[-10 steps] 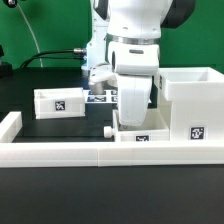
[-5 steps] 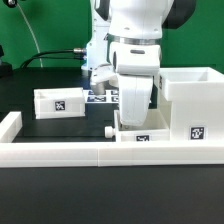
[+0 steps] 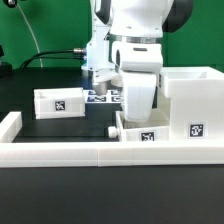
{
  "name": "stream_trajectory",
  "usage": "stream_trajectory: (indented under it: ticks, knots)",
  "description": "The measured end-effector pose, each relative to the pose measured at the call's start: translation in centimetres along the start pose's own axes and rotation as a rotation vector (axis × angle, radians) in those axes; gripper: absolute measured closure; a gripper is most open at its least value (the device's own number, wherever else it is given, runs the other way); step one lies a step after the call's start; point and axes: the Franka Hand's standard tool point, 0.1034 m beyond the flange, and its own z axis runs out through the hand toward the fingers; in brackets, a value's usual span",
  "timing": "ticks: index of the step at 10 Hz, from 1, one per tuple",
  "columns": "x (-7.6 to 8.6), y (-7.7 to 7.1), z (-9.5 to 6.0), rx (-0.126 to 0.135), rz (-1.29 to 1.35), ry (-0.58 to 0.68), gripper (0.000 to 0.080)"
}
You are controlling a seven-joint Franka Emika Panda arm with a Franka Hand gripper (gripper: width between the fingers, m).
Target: Assemble drawer
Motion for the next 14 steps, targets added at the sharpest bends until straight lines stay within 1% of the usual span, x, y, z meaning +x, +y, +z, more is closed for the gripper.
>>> stream_trajectory:
  ticks: [2,4,6,7,8,10,11,13,14]
  knots:
    - [-0.18,0.06,0.01,0.001,0.005,-0.001,0.0757]
    - [0.04,0.1,-0.01,0.0,0.01,-0.001,0.0757]
    - [0.5,0.4,-0.07,0.007,0.049,-0.004,0.0757]
    - [0.53,0.35,-0.08,0.018,0.068,-0.008,0.0757]
    - [0.52,0.31,-0.09,0.024,0.094,-0.01,0.0757]
    - [0.43,0.24,-0.05,0.026,0.099,-0.01,0.0757]
    - [0.4,0.23,-0.03,0.026,0.102,-0.011,0.0665]
    - [0.05,0.3,-0.28,0.026,0.107,-0.012,0.039]
    - [-0.07,0.35,-0.93,0.034,0.109,-0.016,0.039]
